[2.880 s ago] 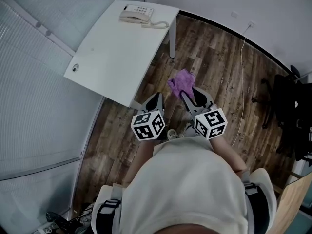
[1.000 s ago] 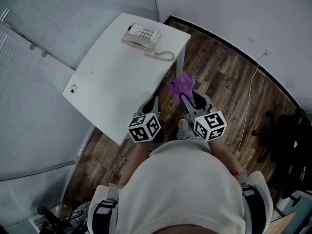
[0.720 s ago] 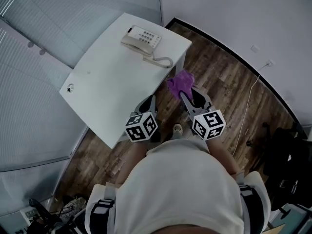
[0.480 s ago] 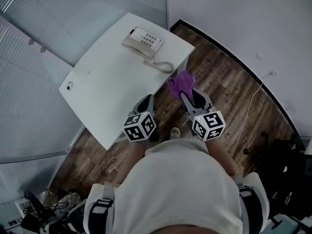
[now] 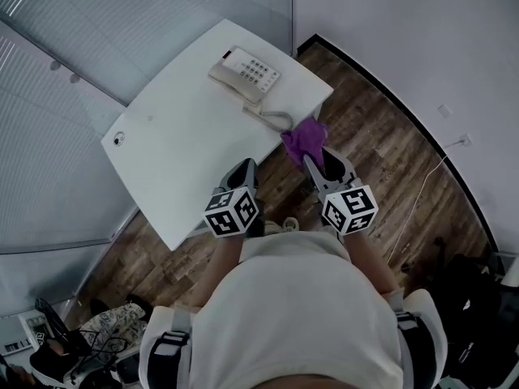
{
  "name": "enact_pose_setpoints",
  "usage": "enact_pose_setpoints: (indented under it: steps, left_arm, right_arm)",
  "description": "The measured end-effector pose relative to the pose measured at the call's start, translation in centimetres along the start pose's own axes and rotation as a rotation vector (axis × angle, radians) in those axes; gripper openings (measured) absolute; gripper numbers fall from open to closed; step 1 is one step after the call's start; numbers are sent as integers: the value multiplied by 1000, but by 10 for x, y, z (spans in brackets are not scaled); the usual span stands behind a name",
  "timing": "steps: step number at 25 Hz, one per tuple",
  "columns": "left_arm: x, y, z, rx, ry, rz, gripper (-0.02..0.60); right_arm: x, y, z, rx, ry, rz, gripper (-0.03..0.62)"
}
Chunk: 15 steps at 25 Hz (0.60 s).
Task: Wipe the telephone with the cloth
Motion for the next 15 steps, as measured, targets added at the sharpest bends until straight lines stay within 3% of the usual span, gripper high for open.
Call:
enact_pose_setpoints:
  steps: [9,15]
  left_arm:
    - [1,2,-25,62,-77,10,20]
    - [-17,-15,-43,54,-91,32,20]
  right_arm:
    - [-31,-4,-6,27,-63,-36,132]
    - [-65,-15,0,44,-79,-28,132]
Point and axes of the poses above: the fingertips, and each gripper's own axes: x backward along the fingers, z to its right, y out of its underside, the point moved 4 cm from there along x, backward along the fingers, and after that the axes turned 11 degrees about y, right-handed, at the moved point
